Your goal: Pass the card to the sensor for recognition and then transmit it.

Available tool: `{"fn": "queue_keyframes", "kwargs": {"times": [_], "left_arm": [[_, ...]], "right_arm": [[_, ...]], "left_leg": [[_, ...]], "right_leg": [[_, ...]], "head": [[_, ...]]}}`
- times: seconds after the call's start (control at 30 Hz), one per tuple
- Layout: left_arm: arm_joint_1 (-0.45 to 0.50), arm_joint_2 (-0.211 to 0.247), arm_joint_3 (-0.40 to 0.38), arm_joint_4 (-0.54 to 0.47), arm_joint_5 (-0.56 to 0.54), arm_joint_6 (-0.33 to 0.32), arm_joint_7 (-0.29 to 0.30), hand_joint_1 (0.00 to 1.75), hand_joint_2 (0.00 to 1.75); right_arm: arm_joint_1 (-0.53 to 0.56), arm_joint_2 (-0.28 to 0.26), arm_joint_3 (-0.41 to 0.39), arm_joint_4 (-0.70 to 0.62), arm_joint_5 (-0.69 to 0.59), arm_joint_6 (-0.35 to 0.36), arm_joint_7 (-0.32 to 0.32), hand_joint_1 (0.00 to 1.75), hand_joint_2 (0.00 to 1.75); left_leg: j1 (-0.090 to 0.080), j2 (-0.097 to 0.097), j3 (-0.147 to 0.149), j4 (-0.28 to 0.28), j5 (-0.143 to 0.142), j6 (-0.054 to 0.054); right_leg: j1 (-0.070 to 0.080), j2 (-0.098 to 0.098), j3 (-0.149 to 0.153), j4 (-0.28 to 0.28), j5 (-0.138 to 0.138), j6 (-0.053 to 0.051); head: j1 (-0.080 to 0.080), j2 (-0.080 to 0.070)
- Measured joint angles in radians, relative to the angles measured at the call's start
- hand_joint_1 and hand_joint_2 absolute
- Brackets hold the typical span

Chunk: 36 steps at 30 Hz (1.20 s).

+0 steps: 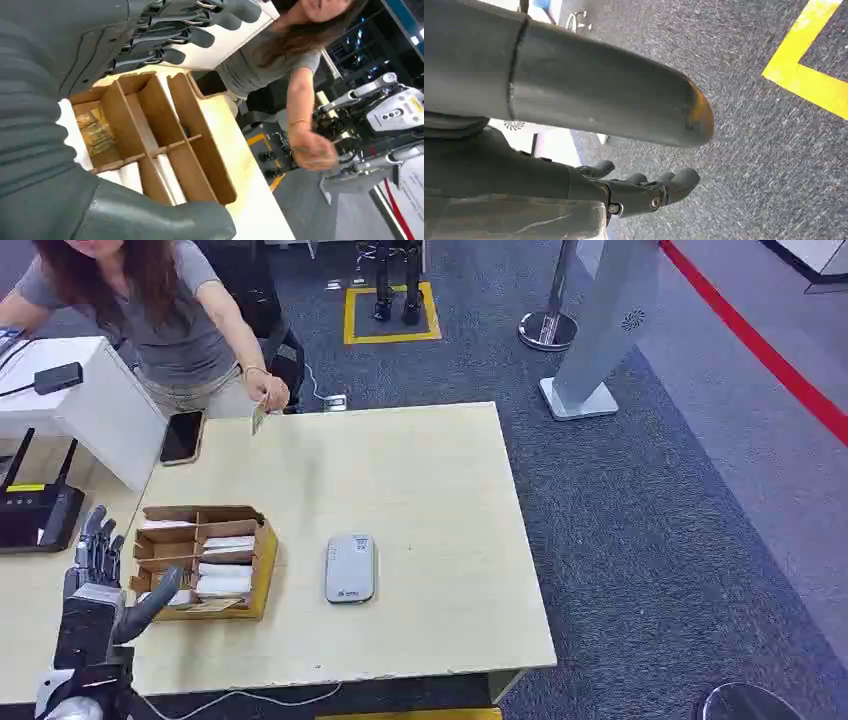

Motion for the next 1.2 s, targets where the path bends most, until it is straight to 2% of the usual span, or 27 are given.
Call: {"fn": "queue_keyframes", "kwargs": {"times": [0.33, 0.7, 0.73, 0.77, 0.8, 1.2], "left_arm": [[-0.063, -0.01, -0.059, 0.042, -0.021, 0.023, 0.011, 0.0, 1.75], [-0.067, -0.019, -0.084, 0.073, -0.01, 0.046, 0.011, 0.0, 1.75], [-0.066, -0.02, -0.084, 0.073, -0.009, 0.048, 0.011, 0.05, 1.75], [-0.066, -0.02, -0.084, 0.074, -0.009, 0.048, 0.011, 1.2, 1.75], [-0.066, -0.02, -0.084, 0.074, -0.008, 0.048, 0.011, 1.75, 1.75], [-0.063, -0.02, -0.084, 0.078, -0.003, 0.052, 0.011, 1.75, 1.75]], "right_arm": [[-0.002, 0.0, 0.014, 0.0, 0.0, 0.001, -0.003, 0.0, 0.0], [-0.001, 0.0, 0.016, 0.0, 0.0, 0.003, 0.005, 0.0, 0.0], [-0.001, 0.0, 0.016, 0.0, 0.0, 0.003, 0.005, 0.0, 0.0], [-0.001, 0.0, 0.016, 0.0, 0.0, 0.003, 0.006, 0.0, 0.0], [-0.001, 0.0, 0.016, 0.0, 0.0, 0.003, 0.006, 0.0, 0.0], [-0.001, 0.0, 0.016, 0.0, 0.0, 0.0, 0.006, 0.0, 0.0]], "left_leg": [[0.0, 0.0, 0.0, 0.0, 0.0, 0.0], [0.0, 0.0, 0.0, 0.0, 0.0, 0.0], [0.0, 0.0, 0.0, 0.0, 0.0, 0.0], [0.0, 0.0, 0.0, 0.0, 0.0, 0.0], [0.0, 0.0, 0.0, 0.0, 0.0, 0.0], [0.0, 0.0, 0.0, 0.0, 0.0, 0.0]], "right_leg": [[0.0, 0.0, 0.0, 0.0, 0.0, 0.0], [0.0, 0.0, 0.0, 0.0, 0.0, 0.0], [0.0, 0.0, 0.0, 0.0, 0.0, 0.0], [0.0, 0.0, 0.0, 0.0, 0.0, 0.0], [0.0, 0.0, 0.0, 0.0, 0.0, 0.0], [0.0, 0.0, 0.0, 0.0, 0.0, 0.0]], "head": [[0.0, 0.0], [0.0, 0.0], [0.0, 0.0], [0.0, 0.0], [0.0, 0.0], [0.0, 0.0]]}}
